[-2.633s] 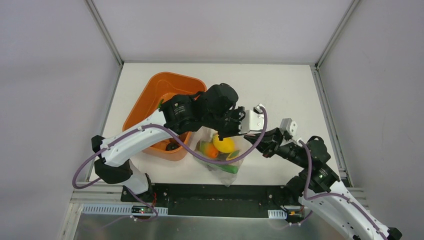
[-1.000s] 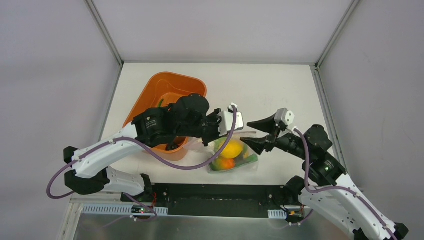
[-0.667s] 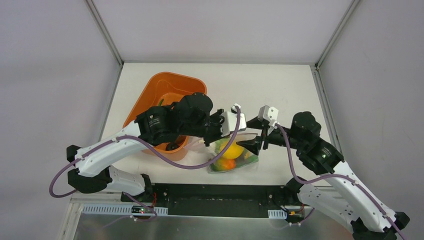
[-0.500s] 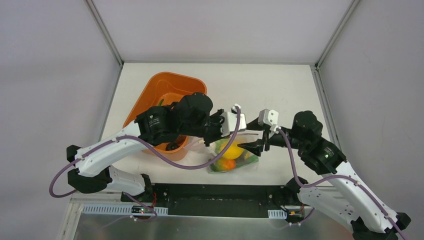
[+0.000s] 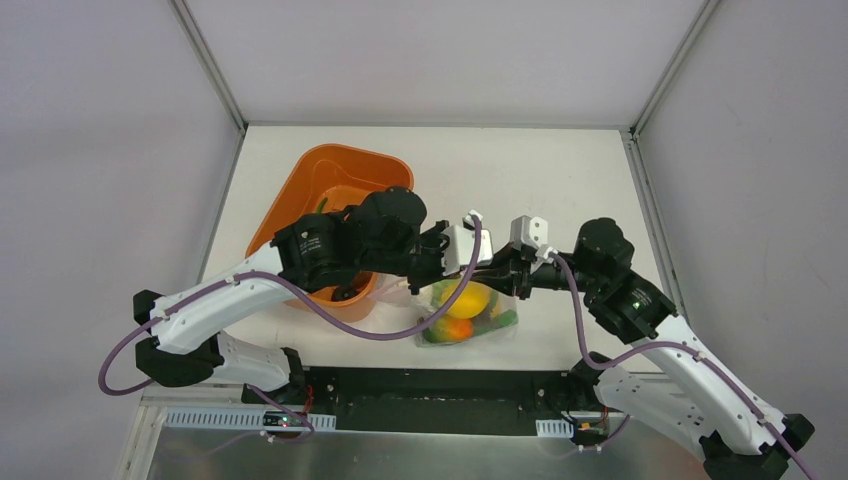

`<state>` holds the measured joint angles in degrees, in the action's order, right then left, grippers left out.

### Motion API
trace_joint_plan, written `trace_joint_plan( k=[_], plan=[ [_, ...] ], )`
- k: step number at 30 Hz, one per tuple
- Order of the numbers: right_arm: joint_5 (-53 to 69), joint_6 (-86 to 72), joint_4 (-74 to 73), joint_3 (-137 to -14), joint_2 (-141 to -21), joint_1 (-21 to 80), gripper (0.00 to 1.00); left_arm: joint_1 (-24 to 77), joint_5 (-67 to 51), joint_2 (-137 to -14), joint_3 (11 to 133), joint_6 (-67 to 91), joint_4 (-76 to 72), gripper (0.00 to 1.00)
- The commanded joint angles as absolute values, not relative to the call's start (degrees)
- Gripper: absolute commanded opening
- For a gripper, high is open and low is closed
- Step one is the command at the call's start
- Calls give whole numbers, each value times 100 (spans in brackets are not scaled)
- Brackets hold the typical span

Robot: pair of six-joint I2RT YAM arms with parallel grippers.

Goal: Place the food in the zip-top bag and seal the zipper
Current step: Zip the zipper food storage bag at the center of the board.

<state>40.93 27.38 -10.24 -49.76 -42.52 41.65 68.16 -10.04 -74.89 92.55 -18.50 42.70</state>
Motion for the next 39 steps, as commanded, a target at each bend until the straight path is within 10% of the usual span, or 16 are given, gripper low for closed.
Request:
trace_joint_plan(
  k=[1, 5, 39],
  plan=[
    [4280, 2605, -477, -4984, -4255, 4150, 13, 6772, -1016, -7281, 9202, -1905, 4113, 0],
    [4196, 2444, -234, -4844, -4137, 4155, 0, 6773, -893, -7228, 9104, -1878, 4111, 0],
    [1013, 1146, 2144, -3453, -3000, 4156, 0, 6342, 280, -5958, 7777, -1721, 3510, 0]
  ],
)
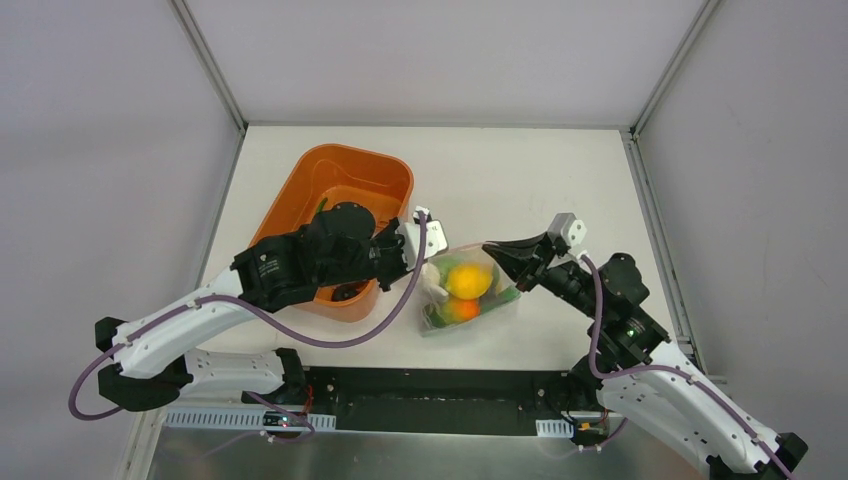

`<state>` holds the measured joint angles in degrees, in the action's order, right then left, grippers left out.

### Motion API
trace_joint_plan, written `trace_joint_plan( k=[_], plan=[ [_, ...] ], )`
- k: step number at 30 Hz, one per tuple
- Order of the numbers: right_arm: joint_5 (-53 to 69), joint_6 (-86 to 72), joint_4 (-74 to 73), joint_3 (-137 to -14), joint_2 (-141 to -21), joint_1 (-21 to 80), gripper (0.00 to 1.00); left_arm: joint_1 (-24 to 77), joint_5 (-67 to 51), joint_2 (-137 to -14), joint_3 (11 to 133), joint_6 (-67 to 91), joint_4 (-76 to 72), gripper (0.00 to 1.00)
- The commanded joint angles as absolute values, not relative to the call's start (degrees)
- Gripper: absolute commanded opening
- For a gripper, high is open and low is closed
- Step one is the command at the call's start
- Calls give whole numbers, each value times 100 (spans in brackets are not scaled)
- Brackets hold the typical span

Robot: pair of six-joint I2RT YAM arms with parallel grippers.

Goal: Place the food in the zip-top bag and seal the zipper
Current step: Zip the zipper food storage bag at the center of the board.

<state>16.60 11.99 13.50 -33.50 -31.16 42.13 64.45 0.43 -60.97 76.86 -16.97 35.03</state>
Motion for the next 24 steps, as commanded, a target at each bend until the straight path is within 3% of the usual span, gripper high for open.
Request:
trace_joint_plan(
  k=[1, 8, 12, 15, 16, 18, 19, 24],
  plan=[
    [1050, 1162, 2150, -3496, -3021, 4150, 0, 6338, 313, -5987, 7831, -1741, 3454, 0],
    [851, 1196, 2224, -3626, -3343, 4155, 0, 6334, 484, -6068, 7866, -1752, 2711, 0],
    [1293, 1394, 1539, -3684, -3387, 4154, 2, 6328, 304, -6200, 7839, -1734, 2945, 0],
    [1845, 1603, 918, -3710, -3320, 4148, 14, 6329, 117, -6228, 7550, -1678, 3021, 0],
    [1996, 1650, 740, -3748, -3307, 4155, 23, 6329, 88, -6227, 7447, -1642, 2988, 0],
    [2217, 1756, 533, -3854, -3288, 4149, 57, 6324, 7, -6231, 7302, -1554, 2864, 0],
    [2264, 1826, 505, -3875, -3272, 4148, 67, 6325, -206, -6251, 7274, -1520, 2805, 0],
    [2404, 2331, 320, -4259, -3563, 4148, 74, 6328, -611, -6370, 7380, -1508, 2721, 0]
  ],
)
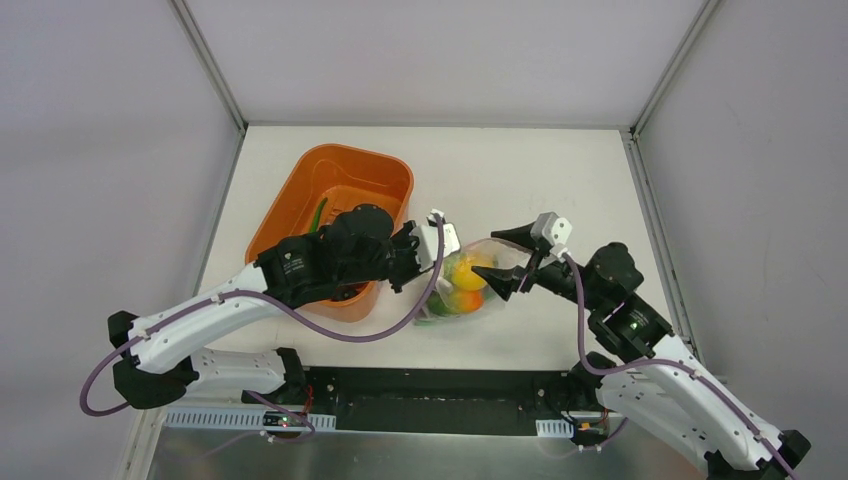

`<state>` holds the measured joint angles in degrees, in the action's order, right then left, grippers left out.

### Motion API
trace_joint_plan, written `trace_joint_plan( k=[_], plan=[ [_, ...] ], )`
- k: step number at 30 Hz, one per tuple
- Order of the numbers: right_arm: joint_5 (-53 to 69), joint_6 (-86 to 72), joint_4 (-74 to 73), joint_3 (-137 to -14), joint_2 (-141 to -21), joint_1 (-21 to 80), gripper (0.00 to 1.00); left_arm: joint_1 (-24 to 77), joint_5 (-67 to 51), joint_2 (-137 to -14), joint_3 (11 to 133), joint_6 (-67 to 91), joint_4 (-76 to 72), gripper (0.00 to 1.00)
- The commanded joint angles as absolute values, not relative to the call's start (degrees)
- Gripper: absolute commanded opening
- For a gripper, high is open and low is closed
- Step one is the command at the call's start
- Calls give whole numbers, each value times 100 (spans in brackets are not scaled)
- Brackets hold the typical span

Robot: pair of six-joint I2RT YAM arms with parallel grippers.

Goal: Place the food in the zip-top bag and seal the zipper
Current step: Zip the zipper food storage bag at the center of the board.

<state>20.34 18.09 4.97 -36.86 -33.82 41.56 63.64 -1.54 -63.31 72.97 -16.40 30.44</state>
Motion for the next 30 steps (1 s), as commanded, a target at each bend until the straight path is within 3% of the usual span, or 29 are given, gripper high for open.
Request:
trace_joint_plan(
  k=[1, 12, 19, 24, 30],
  plan=[
    [2474, 2446, 174, -4384, -3688, 4156, 75, 6328, -682, -6383, 7415, -1504, 2710, 0],
    [3514, 3730, -1046, -5529, -4782, 4149, 75, 6329, -1087, -6321, 7699, -1512, 2818, 0],
    [2753, 3745, -1114, -5571, -4206, 4151, 75, 6333, -744, -6047, 7658, -1551, 2952, 0],
    [1462, 3181, -419, -5407, -3460, 4149, 75, 6329, -584, -5792, 7537, -1565, 2912, 0],
    [3272, 2989, -1118, -5966, -3699, 4149, 76, 6329, -771, -5764, 7602, -1610, 2885, 0]
  ],
)
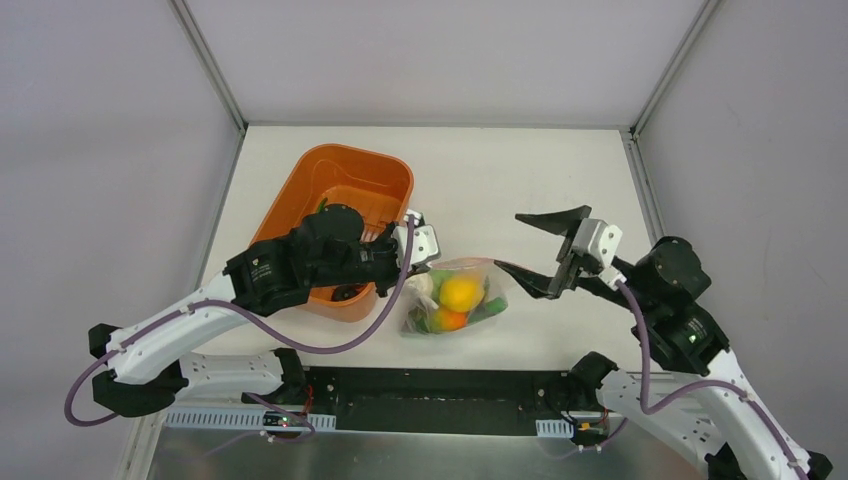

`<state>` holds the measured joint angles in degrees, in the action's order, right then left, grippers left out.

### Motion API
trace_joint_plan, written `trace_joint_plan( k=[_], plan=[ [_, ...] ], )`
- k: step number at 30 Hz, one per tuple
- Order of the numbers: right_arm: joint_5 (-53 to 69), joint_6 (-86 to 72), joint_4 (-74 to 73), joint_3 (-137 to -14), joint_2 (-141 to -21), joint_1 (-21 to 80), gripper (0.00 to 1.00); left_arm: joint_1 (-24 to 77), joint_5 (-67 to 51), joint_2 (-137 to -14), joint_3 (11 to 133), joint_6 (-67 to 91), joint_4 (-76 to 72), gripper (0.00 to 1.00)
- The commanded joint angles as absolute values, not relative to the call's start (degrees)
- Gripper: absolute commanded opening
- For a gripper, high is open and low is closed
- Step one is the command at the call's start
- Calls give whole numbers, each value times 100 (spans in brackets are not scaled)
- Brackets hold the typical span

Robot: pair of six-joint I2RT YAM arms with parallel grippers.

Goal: Place the food in the zip-top bag and seal the zipper
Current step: Zip the zipper food storage bag at the center of the board.

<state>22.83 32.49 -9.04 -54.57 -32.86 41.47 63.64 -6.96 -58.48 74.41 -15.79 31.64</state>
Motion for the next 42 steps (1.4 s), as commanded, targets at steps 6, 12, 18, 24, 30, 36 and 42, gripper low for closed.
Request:
trace_joint_plan(
  k=[6, 12, 18, 24, 30, 36, 42],
  plan=[
    [4478, 2874, -1904, -6743, -5133, 4151, 73, 6333, -1002, -6027, 7815, -1558, 3052, 0],
    [4649, 3070, -2151, -6769, -5697, 4167, 69, 6333, -1077, -5999, 7682, -1441, 2969, 0],
    [5057, 3260, -1942, -6410, -5607, 4167, 60, 6337, -1043, -6014, 7671, -1454, 2927, 0],
    [5014, 3065, -1529, -6172, -5586, 4167, 48, 6341, -1043, -6112, 7717, -1469, 2906, 0],
    [4850, 2962, -846, -5768, -5502, 4170, 28, 6340, -1034, -6110, 7677, -1467, 2860, 0],
    [4892, 3114, -976, -5702, -5378, 4175, 15, 6329, -999, -6032, 7568, -1472, 2883, 0],
    [4613, 3191, -1158, -5634, -5316, 4170, 0, 6334, -878, -5961, 7457, -1474, 2958, 0]
  ],
)
